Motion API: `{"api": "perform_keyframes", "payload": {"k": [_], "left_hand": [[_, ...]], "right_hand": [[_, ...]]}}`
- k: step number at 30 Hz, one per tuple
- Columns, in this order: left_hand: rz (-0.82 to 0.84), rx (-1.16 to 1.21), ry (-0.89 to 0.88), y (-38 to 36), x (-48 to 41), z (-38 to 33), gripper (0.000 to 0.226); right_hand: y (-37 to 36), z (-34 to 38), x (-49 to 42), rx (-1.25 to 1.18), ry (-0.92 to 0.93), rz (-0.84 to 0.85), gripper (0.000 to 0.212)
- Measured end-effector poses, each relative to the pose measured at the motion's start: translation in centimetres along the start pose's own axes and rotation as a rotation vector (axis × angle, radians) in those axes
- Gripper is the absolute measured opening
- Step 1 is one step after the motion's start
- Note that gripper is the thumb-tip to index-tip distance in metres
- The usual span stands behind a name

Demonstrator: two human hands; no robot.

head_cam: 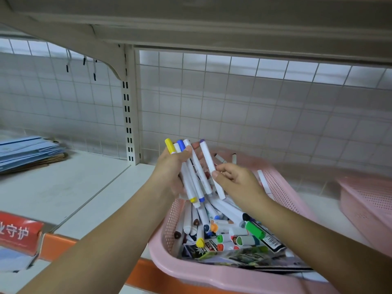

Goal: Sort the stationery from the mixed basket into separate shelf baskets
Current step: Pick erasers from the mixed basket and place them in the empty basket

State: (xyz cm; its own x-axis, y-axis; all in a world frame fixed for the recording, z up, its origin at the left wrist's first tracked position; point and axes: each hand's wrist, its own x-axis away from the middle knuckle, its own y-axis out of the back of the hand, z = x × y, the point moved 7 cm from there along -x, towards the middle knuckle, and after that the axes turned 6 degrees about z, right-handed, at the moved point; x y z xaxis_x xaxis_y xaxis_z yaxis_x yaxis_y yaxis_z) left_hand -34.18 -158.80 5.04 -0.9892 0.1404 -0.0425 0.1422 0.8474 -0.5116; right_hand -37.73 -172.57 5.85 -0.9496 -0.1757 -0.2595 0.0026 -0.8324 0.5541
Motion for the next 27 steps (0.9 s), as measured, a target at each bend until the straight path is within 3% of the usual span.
{"api": "perform_keyframes", "payload": {"k": [7,12,16,21,24,27], "left_hand": [[0.069,-0.095,-0.011,-0.8,0.0,0.3,0.01],[0.105,-0.119,0.005,-1.1,-0.2,0.5,0.015],[0.104,-0.123,0.004,-1.0,-0.4,0.5,0.024],[0.114,-0.057,0.03,-0.9,-0.2,0.5,0.013],[0.119,-0.015,0.05,-0.9,-0.2,0.6,0.018],[0.139,0.005,0.075,-1.1,0.0,0.6,0.018]], "right_hand": [[-0.7,-0.4,-0.2,0.094,0.043,0.051,0.028],[-1.0,-0.5,-0.2,0.048,0.044,0.052,0.022],[-0.8,-0.4,-0.1,-0.035,0.029,0.045,0.015],[-0.6,0.0,0.0,-0.197,0.023,0.099,0.015],[0.6,0.8,0.2,-0.226,0.111,-0.011,0.027],[2.1,1.8,0.6,-0.045,0.287,-0.177,0.037]]}}
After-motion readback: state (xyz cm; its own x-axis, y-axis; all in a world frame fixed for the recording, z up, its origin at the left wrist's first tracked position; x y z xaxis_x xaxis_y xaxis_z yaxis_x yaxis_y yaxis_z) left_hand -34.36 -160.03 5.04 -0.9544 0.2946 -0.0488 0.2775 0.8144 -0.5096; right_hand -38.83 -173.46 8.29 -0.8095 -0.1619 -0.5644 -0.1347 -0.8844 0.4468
